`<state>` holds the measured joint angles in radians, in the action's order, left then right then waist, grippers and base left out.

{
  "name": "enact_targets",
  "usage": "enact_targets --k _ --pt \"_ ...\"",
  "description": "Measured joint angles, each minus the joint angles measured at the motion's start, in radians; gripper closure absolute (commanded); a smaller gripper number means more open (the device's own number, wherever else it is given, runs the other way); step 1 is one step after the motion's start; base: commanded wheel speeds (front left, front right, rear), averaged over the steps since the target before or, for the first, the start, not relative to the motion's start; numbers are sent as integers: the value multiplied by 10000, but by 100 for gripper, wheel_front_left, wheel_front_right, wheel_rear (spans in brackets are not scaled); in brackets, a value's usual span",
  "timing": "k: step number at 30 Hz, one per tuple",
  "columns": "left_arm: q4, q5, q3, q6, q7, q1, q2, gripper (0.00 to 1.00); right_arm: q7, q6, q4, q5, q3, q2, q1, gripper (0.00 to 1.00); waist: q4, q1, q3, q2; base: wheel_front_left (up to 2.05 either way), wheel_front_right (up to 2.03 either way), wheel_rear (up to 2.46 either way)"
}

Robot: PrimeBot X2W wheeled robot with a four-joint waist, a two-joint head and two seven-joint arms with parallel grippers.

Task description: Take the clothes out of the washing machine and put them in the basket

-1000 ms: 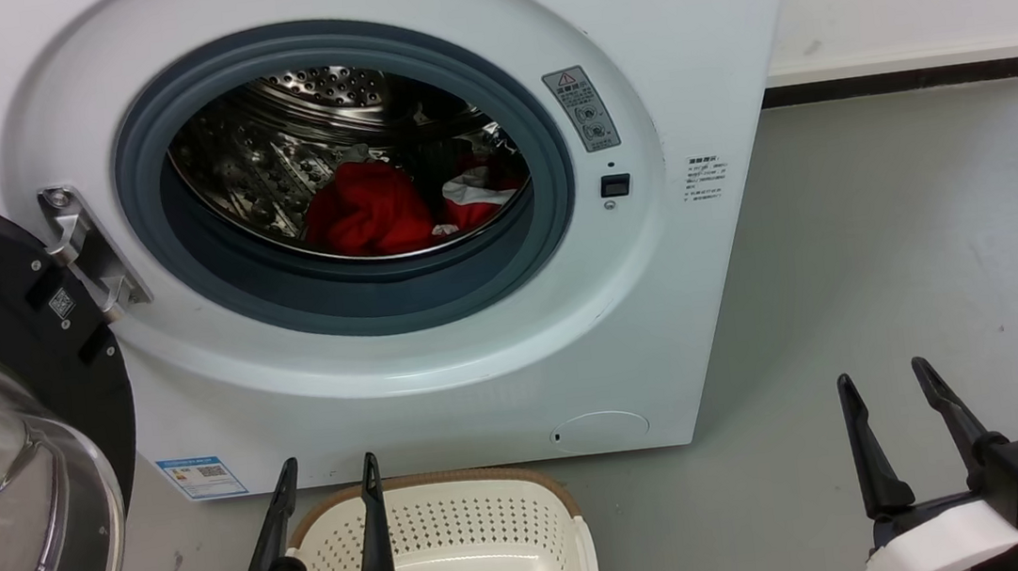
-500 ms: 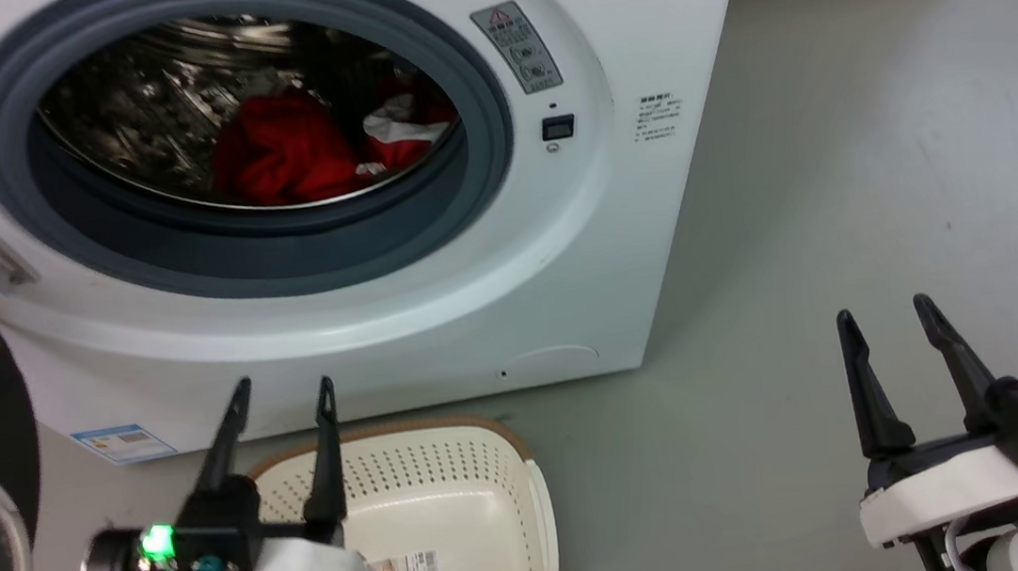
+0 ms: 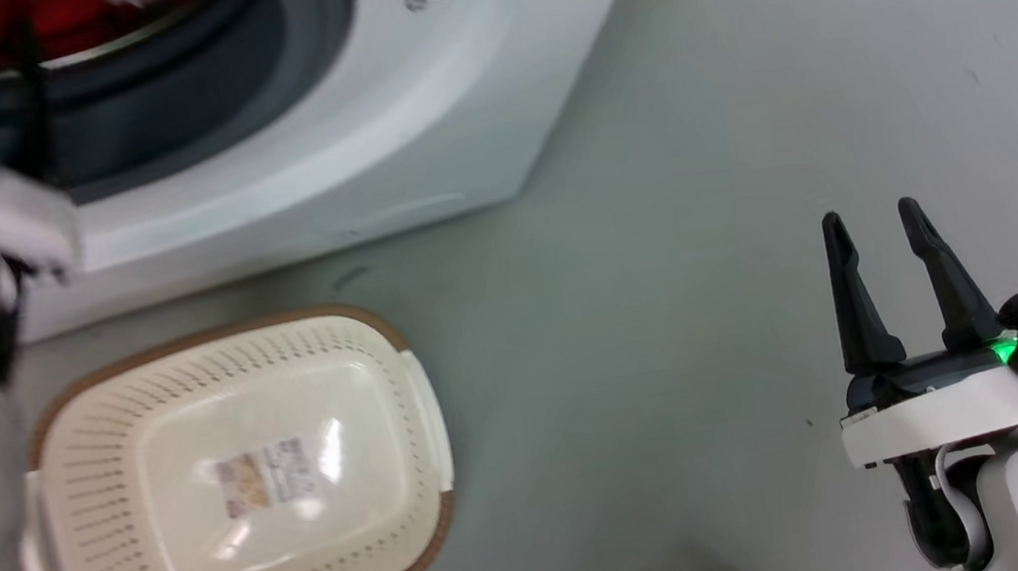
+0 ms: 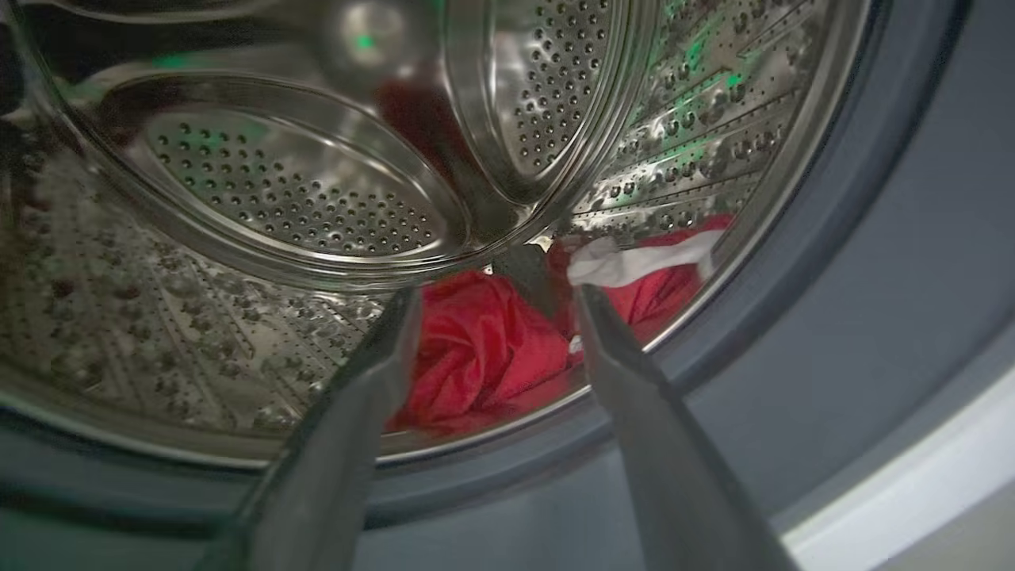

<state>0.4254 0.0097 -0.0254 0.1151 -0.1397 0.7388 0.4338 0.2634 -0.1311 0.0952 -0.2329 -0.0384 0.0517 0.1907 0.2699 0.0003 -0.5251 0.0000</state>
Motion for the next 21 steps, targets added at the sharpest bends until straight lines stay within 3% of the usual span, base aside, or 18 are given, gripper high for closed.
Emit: enact_targets --k 11,21 --pt "2510 -148 -899 140 4479 5687 1407 0 0 0 -182 -616 -462 0 430 0 1048 0 -2062 0 0 0 0" --pt "3720 -855 -1611 144 7927 8191 2098 0 0 0 -305 -1106 -911 -6 681 0 1778 -1 -3138 0 0 0 0"
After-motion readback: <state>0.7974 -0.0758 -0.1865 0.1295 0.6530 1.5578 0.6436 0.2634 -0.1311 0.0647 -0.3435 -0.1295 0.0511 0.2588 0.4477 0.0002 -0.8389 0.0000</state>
